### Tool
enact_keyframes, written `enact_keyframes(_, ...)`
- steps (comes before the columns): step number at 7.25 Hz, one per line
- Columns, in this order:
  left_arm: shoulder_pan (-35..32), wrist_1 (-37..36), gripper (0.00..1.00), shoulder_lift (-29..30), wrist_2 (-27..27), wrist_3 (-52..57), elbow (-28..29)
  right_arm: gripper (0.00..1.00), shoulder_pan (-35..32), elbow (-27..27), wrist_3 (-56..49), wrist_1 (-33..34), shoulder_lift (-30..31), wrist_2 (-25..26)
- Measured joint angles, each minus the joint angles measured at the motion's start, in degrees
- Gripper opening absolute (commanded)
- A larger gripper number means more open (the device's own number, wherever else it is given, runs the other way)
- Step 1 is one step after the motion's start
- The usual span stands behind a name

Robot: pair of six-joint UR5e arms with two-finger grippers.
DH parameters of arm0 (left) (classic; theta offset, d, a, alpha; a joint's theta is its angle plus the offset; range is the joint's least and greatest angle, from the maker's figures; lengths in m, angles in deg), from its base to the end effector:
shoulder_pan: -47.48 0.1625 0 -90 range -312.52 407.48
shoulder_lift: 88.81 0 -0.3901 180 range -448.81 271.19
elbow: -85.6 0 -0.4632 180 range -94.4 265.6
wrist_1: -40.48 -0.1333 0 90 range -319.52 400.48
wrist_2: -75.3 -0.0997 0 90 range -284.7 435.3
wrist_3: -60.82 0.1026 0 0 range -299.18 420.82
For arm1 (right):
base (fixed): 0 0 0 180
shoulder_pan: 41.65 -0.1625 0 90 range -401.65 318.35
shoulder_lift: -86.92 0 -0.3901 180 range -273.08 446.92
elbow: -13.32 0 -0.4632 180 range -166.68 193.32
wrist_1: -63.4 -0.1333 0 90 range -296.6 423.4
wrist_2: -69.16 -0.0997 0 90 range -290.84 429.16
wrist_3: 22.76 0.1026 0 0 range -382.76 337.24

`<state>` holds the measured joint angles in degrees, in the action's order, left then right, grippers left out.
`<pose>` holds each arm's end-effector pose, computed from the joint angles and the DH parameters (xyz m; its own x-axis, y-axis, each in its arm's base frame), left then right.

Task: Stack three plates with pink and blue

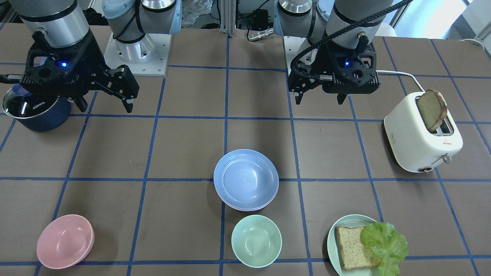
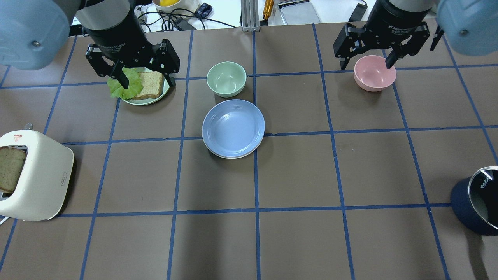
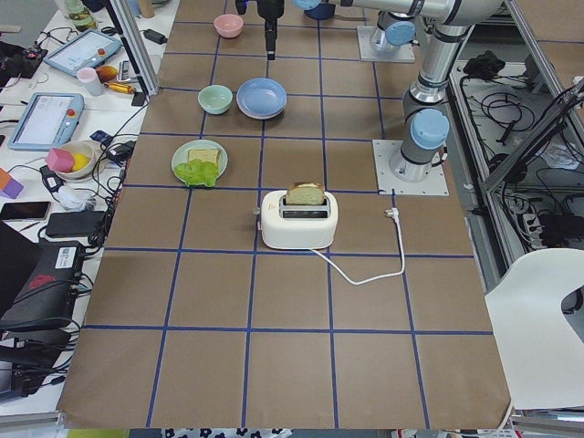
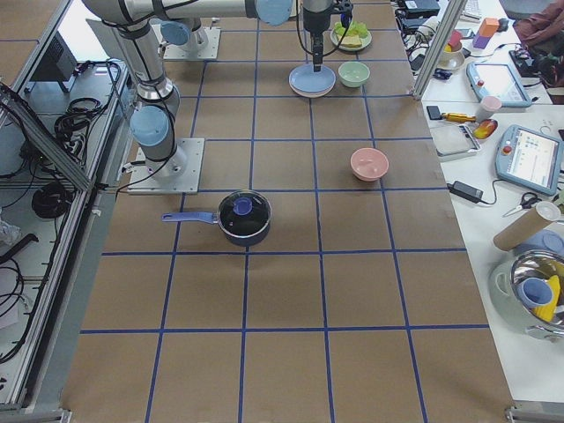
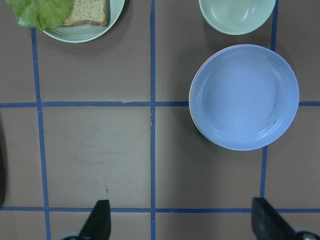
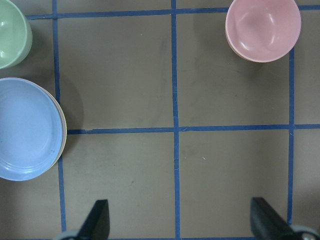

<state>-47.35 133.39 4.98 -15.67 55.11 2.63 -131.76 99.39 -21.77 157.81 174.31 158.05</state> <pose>-0.1807 -0.5754 0.4759 -0.9997 -0.0155 -0.0163 -0.0153 0.9999 -0.0074 0.1364 -0.5900 0.4708 -0.9997 0.0133 -0.0210 0.0154 0.9949 -0.0995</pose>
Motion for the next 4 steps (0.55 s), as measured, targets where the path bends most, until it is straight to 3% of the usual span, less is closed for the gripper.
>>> enact_keyframes(4, 0.0, 0.0, 1.0, 0.0, 0.02, 0.13, 0.01, 1.0, -0.15, 0.02, 0.1, -0.35, -0.17, 0.24)
